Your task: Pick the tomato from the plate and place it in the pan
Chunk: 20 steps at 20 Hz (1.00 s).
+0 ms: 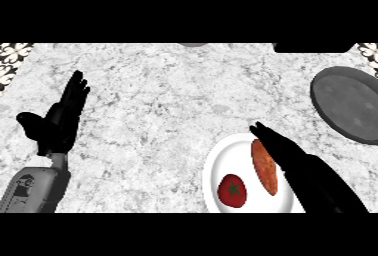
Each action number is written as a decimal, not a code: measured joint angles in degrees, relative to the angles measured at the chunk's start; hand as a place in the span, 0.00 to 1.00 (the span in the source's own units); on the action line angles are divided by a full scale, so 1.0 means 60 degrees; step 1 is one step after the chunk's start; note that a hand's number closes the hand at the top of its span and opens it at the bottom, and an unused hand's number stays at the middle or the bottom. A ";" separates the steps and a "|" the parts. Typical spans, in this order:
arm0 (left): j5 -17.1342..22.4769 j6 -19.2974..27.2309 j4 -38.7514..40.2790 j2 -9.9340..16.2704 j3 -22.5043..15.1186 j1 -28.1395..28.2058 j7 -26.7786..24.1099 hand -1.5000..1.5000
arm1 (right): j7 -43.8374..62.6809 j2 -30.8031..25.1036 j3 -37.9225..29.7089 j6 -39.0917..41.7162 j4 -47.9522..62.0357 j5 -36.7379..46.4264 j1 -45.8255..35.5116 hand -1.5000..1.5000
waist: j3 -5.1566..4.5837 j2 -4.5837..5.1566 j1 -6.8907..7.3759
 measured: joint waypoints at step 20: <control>-0.0481 -0.0424 -0.0379 -0.0353 0.0549 0.0199 0.0292 0.50 | -0.0810 0.1532 0.0585 0.2026 0.1853 0.1899 0.0357 0.00 | 0.0001 -0.0004 0.0006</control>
